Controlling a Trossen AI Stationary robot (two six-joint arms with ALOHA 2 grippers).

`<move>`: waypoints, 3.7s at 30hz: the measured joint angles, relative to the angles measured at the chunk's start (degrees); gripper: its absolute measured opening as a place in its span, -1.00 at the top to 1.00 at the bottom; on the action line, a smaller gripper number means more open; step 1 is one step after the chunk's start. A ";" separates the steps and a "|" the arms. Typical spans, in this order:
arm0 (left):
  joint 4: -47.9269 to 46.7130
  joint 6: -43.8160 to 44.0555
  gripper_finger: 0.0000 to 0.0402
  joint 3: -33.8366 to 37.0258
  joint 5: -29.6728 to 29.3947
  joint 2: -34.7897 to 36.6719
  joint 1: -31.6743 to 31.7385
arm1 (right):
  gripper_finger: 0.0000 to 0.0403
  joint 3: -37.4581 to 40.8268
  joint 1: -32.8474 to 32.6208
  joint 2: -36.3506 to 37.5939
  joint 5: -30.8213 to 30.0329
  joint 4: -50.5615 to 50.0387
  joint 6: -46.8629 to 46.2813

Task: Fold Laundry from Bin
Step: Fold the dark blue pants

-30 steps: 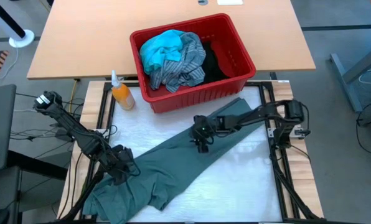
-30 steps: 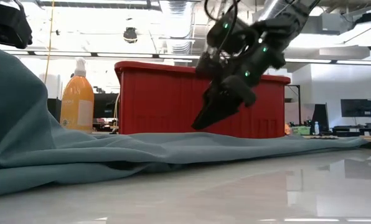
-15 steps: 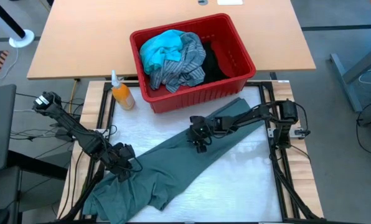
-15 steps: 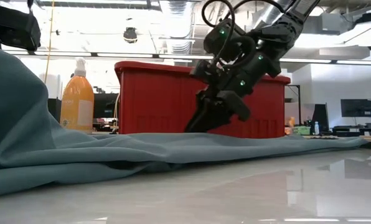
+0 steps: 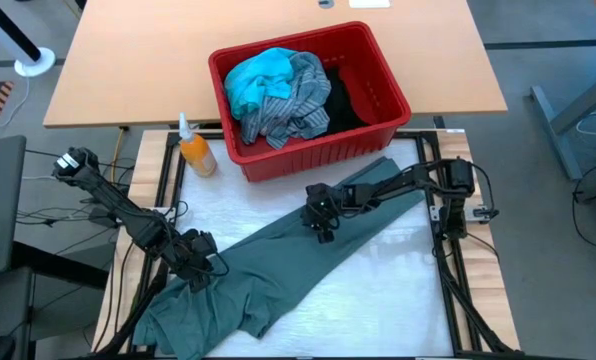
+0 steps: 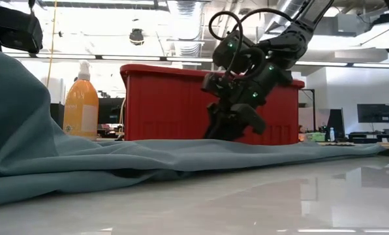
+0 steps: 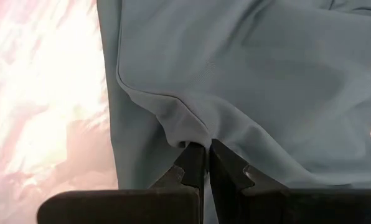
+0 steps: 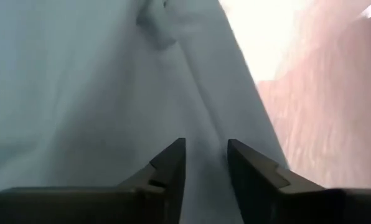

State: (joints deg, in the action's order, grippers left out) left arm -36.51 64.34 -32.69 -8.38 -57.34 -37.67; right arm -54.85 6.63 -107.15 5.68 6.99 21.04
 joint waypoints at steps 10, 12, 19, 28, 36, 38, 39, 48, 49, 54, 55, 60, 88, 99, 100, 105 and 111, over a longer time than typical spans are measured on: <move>0.02 -0.02 1.00 0.00 -0.68 0.00 0.00 | 0.92 0.02 0.72 0.00 0.32 -0.50 0.04; 0.02 0.12 1.00 0.00 -0.68 0.00 0.00 | 0.91 0.02 0.94 0.00 0.32 -0.21 0.03; 0.02 0.66 1.00 0.00 -0.46 0.00 0.00 | 0.89 0.02 1.77 0.00 -1.09 2.82 -0.02; 0.04 1.53 1.00 0.00 2.25 0.00 0.00 | 0.88 -0.02 3.02 0.00 -4.59 0.68 -2.67; 0.02 1.75 1.00 0.00 4.56 0.00 0.00 | 0.78 -0.02 2.78 0.00 -5.44 1.21 -6.03; 0.02 1.75 1.00 0.00 4.59 0.00 0.00 | 0.69 -0.02 2.78 0.23 -6.04 1.11 -6.34; 0.02 1.74 1.00 0.00 4.69 0.00 0.00 | 0.64 -0.02 2.78 0.32 -6.06 0.98 -6.73; -0.24 1.51 1.00 -0.01 5.20 -0.02 0.00 | 0.17 -0.04 4.02 7.82 -5.94 -3.16 -16.15; -0.55 1.82 1.00 -0.02 5.20 -0.02 0.00 | 0.13 -0.04 3.99 9.62 -5.88 -5.37 -17.29; -2.56 1.95 0.93 -0.02 5.67 -0.02 0.00 | 0.03 0.39 3.89 18.13 -4.27 -22.71 -26.45; -2.77 1.64 0.89 -0.02 5.70 -0.02 0.00 | 0.03 1.26 3.89 19.39 -4.27 -25.48 -28.33; -5.11 0.00 0.62 -0.02 6.23 -0.02 0.00 | 0.06 9.61 3.60 26.02 -3.65 -31.60 -36.62; 7.45 -24.48 0.25 -9.20 3.90 -9.69 22.05 | 0.33 30.31 13.67 49.86 -20.19 -34.89 -65.28; 25.68 -27.71 0.25 -9.16 12.20 -23.46 25.70 | -0.03 27.60 32.04 49.83 -19.85 -40.88 -56.08; 26.34 -27.67 0.25 -9.16 12.26 -23.99 25.70 | -0.10 27.60 33.76 49.83 -19.77 -40.88 -55.03; 27.19 -26.28 0.25 -9.16 12.54 -25.27 25.70 | -0.31 27.60 40.36 48.18 -19.57 -38.51 -49.64; 27.23 -25.34 0.25 -9.16 12.73 -25.27 25.70 | -0.34 27.58 44.02 40.26 -13.59 -31.85 -34.11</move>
State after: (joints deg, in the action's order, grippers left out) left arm -9.28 39.00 -41.85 4.35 -82.61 -11.97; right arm -27.27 50.66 -66.89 -7.91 -24.85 -13.07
